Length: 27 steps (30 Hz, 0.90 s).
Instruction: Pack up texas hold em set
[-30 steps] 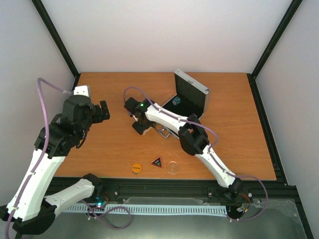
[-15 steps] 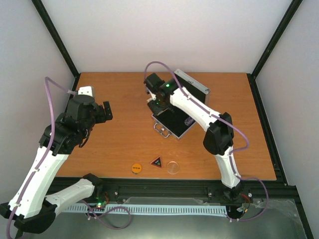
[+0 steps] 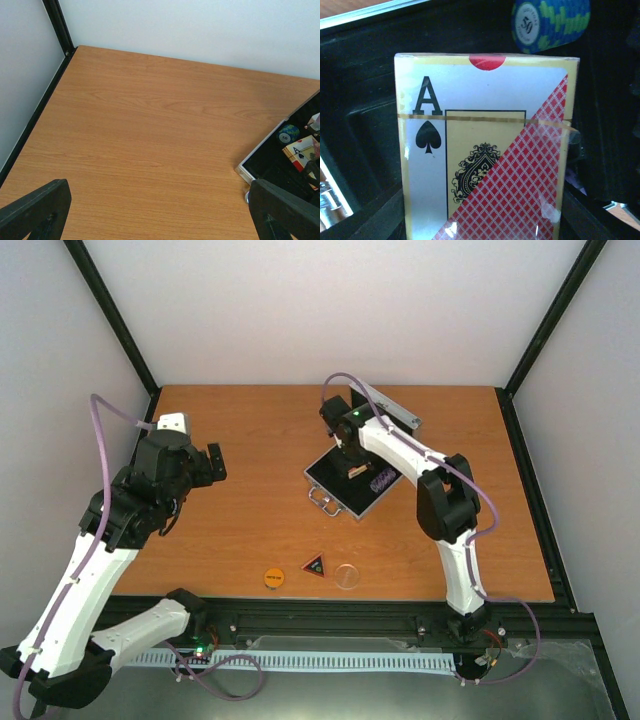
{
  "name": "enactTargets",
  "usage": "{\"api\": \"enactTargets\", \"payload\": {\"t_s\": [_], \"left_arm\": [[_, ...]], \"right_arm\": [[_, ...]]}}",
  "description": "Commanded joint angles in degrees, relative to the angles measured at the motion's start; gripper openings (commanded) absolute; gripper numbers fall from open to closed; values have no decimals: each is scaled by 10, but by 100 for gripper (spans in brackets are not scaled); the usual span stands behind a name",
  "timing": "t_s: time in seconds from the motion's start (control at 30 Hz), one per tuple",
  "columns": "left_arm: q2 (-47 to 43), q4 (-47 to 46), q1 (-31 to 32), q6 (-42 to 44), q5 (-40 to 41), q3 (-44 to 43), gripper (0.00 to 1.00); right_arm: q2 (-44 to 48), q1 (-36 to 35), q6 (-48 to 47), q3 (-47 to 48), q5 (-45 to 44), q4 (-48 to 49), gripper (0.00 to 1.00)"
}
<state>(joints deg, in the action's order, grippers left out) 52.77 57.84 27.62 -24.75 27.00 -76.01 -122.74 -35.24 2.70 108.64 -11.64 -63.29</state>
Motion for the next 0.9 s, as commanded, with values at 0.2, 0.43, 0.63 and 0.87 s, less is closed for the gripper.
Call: {"api": "enactTargets", "payload": {"t_s": [0.2,0.43,0.63,0.87], "left_arm": [[2,-10,-4,-24,3,6,100],[11,-10,-4,-24,1,5,100],[20,-14,-4,-20,1,2,100],[30,-17,-4,-15,4,0,100]], "right_arm": [[28,35,-39,-48,-41,69,31],[37,66,-59,-69,-34,102,32],[18,77,-78,-55,-29,108,33],[0,82,-99,-43,-23,127,33]]}}
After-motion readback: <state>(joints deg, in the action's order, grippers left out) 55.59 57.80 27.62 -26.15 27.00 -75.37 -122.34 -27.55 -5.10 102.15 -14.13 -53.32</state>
